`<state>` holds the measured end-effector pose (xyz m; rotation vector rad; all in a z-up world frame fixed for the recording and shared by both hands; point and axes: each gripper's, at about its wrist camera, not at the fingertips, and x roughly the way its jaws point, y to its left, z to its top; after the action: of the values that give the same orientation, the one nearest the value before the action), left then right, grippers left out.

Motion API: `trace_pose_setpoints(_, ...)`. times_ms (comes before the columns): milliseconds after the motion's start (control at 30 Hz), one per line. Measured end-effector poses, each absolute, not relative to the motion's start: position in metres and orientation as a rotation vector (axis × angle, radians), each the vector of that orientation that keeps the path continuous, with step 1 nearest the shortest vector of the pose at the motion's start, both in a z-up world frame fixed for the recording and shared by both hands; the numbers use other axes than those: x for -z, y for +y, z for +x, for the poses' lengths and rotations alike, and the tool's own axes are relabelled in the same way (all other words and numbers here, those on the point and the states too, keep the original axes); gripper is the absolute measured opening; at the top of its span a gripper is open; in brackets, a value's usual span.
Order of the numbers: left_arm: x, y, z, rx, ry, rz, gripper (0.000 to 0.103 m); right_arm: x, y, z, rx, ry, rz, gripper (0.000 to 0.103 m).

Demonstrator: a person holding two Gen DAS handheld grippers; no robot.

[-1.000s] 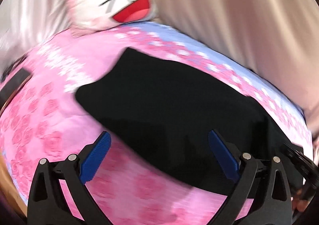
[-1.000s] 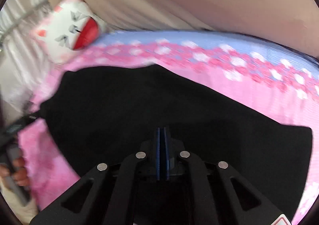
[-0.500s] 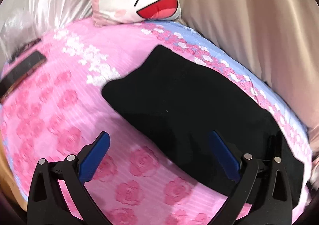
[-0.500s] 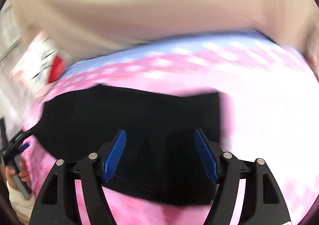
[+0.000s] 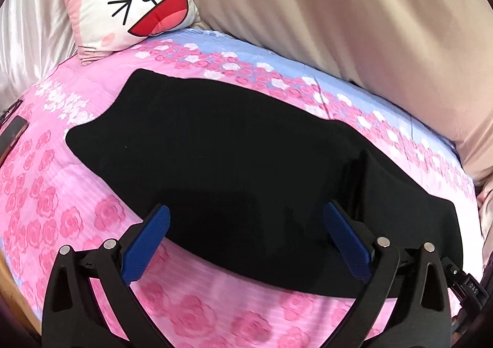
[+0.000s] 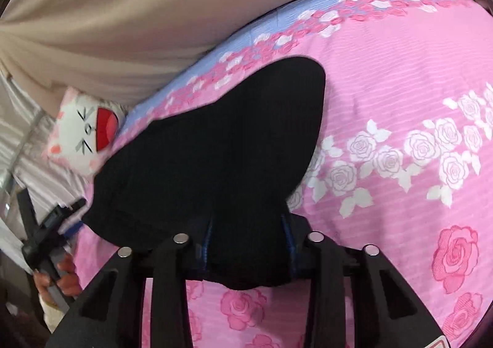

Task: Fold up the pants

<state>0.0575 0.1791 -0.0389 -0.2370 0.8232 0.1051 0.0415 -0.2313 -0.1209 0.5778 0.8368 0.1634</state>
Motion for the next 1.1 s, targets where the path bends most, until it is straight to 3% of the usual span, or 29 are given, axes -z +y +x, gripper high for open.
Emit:
trace_pose_setpoints(133,0.035,0.161,0.056,-0.109,0.840,-0.206,0.098,0.106,-0.249,0.021,-0.147,0.770,0.548,0.018)
trace_pose_setpoints(600,0.034,0.103,0.055,-0.067,0.856,-0.080,0.098,0.092,-0.367,-0.048,0.109,0.727,0.471,0.018)
trace_pose_setpoints(667,0.040,0.094,0.057,-0.054,0.866,-0.058,0.098,0.098,-0.387,-0.060,0.162,0.744,0.476,0.026)
trace_pose_setpoints(733,0.047,0.087,0.061,-0.043,0.884,-0.050,0.098,0.101,-0.388,-0.066,0.250,0.798,0.380,0.053)
trace_pose_setpoints(800,0.054,0.080,0.065,-0.028,0.904,-0.042,0.098,0.082,-0.374,-0.080,0.354,0.727,0.254,0.059)
trace_pose_setpoints(867,0.059,0.075,0.067,-0.023,0.911,-0.036,0.098,0.053,-0.341,-0.093,0.369,0.607,0.110,0.074)
trace_pose_setpoints(967,0.067,0.070,0.072,-0.013,0.928,-0.044,0.098,0.033,-0.281,-0.073,0.099,0.602,0.051,0.076)
trace_pose_setpoints(1100,0.067,0.074,0.069,-0.003,0.933,-0.067,0.098,0.052,-0.206,-0.023,-0.185,0.709,0.019,0.071)
